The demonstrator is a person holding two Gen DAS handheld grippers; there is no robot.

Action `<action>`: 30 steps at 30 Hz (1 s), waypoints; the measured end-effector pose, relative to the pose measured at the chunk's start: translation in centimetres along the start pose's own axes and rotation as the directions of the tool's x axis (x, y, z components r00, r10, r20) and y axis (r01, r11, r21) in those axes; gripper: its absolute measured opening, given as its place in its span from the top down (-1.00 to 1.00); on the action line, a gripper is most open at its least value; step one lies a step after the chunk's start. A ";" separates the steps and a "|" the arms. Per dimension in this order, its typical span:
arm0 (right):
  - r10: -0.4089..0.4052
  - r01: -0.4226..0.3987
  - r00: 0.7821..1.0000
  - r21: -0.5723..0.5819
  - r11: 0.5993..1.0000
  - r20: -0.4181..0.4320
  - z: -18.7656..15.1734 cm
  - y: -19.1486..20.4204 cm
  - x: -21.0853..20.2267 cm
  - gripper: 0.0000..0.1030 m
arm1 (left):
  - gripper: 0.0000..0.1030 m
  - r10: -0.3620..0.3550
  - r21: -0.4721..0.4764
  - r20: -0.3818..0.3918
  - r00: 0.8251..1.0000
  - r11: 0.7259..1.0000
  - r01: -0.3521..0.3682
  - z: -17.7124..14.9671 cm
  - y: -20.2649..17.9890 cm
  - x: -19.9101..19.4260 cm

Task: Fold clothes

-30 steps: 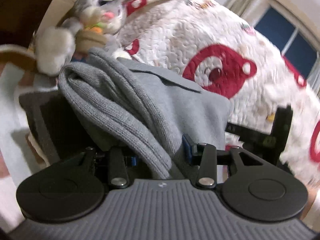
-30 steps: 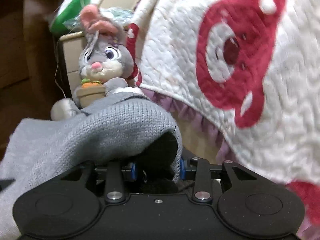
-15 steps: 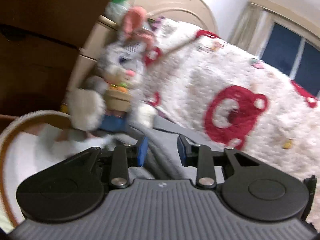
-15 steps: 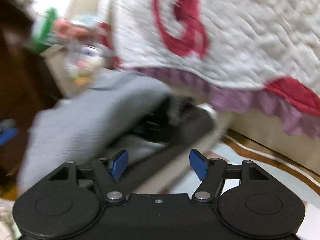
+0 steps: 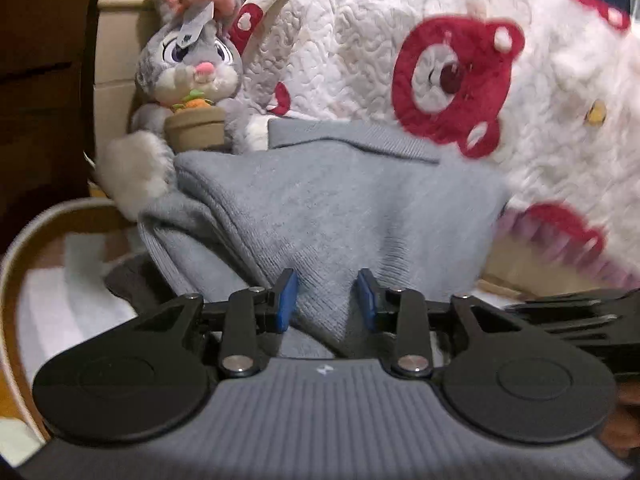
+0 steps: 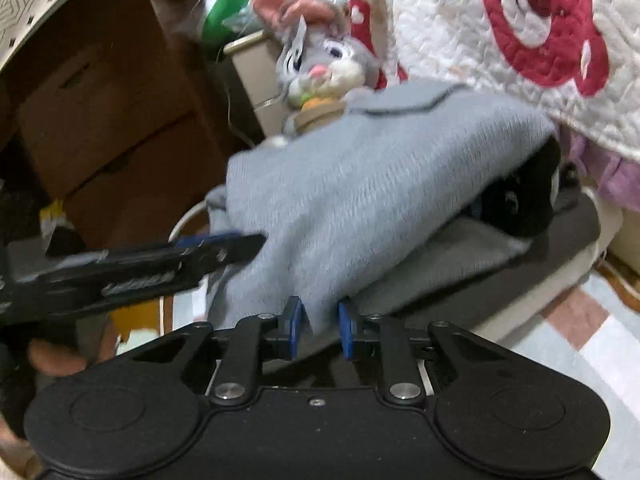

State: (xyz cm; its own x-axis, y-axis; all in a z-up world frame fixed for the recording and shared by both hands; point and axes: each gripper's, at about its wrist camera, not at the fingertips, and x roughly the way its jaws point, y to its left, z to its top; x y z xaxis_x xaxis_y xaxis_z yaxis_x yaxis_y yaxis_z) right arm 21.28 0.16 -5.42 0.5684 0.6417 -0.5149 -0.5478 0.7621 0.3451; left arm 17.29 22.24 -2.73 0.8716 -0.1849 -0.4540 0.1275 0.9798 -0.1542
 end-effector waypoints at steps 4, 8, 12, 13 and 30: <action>0.065 -0.068 0.996 -0.044 0.997 -0.068 -1.4 0.8 -0.8 0.51 | 0.35 -0.005 -0.055 0.002 1.000 0.998 0.005 0.1 0.5 -0.1; 0.014 -0.018 0.998 -0.068 0.998 -0.069 -2.3 1.7 -2.2 0.41 | 0.03 0.040 -0.118 -0.061 0.997 0.992 -0.047 0.1 1.5 0.3; -0.062 0.061 0.998 -0.030 0.998 -0.029 -3.1 0.7 -4.7 0.27 | -0.03 0.061 -0.185 -0.108 0.992 0.980 -0.080 0.3 2.4 0.2; -0.083 0.083 0.996 -0.017 0.996 -0.024 -3.4 0.4 -5.4 0.27 | -0.03 0.081 -0.182 -0.112 0.990 0.978 -0.100 0.4 2.2 0.0; -0.293 0.290 0.955 0.060 0.955 0.046 -7.3 -2.9 -15.7 -0.07 | -0.53 0.197 -0.012 -0.221 0.955 0.979 -0.205 -2.1 -9.3 -4.9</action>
State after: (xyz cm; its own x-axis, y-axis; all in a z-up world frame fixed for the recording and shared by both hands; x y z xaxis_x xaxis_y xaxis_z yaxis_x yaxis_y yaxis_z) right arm 9.44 -12.75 -4.08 0.7317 0.3935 -0.5566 -0.3213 0.9193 0.2275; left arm 10.83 13.87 -0.96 0.7532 -0.0002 -0.6578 -0.0594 0.9959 -0.0683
